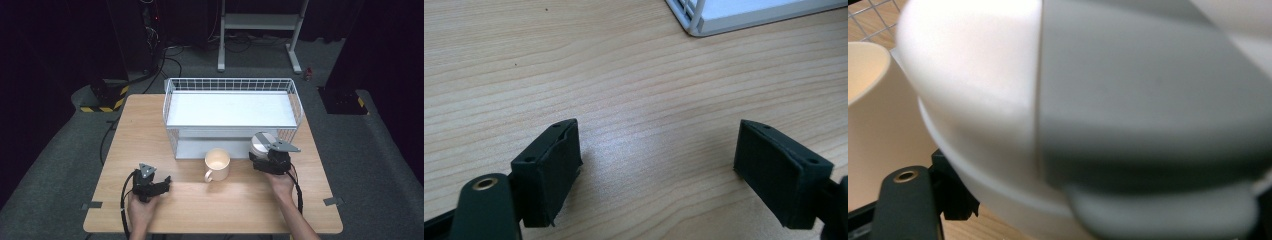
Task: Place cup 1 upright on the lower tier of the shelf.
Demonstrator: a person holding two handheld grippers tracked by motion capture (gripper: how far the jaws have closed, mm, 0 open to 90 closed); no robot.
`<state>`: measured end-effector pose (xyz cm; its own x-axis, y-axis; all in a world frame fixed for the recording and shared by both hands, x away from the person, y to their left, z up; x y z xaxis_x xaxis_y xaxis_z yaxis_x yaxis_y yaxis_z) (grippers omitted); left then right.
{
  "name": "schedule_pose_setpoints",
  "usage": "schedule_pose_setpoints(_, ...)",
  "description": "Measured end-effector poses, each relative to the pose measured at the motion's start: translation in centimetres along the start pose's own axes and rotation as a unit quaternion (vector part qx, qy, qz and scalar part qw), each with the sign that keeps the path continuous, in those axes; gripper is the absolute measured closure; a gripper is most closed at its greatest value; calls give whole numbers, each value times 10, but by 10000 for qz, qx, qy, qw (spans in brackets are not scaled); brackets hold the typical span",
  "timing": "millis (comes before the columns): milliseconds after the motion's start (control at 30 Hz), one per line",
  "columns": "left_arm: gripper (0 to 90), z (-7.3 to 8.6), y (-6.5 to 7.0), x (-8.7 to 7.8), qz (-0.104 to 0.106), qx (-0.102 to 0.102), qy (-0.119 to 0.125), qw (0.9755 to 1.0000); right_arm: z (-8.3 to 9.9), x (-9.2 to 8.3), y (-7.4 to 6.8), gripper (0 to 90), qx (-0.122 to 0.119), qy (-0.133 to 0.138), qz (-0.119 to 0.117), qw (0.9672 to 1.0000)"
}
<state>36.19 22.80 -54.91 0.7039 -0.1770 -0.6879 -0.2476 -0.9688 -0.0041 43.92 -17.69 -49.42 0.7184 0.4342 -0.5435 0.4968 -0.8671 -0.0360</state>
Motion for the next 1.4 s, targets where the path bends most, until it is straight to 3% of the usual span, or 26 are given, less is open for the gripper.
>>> schedule_pose_setpoints(433, 189, 0, 0, 0, 1, 31, -18, 10000, -2, 18, -2, 190, -24, -114, 80, 9999)
schedule_pose_setpoints(833, 189, 0, 0, 0, 1, 31, -17, 10000, -6, 26, 0, 190, -49, -88, 140, 9999)
schedule_pose_setpoints(967, 189, 0, 0, 0, 1, 30, -17, 10000, -8, 29, 3, 190, -169, -56, 147, 9997)
schedule_pose_setpoints(1400, 190, 0, 0, 0, -2, 11, -1, 10000, -11, 32, 4, 184, -143, -152, 156, 9997)
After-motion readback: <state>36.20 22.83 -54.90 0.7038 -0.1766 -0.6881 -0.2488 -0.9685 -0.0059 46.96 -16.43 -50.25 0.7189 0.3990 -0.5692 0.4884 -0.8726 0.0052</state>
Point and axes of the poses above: each handheld gripper's, and its own axes: x roughly forward along the jaws, z roughly out of its underside, y roughly to its right, the point moved 3 cm from there along x, roughly forward along the jaws, and after that the axes turned 1 degree about -y, right-handed, at the moved point
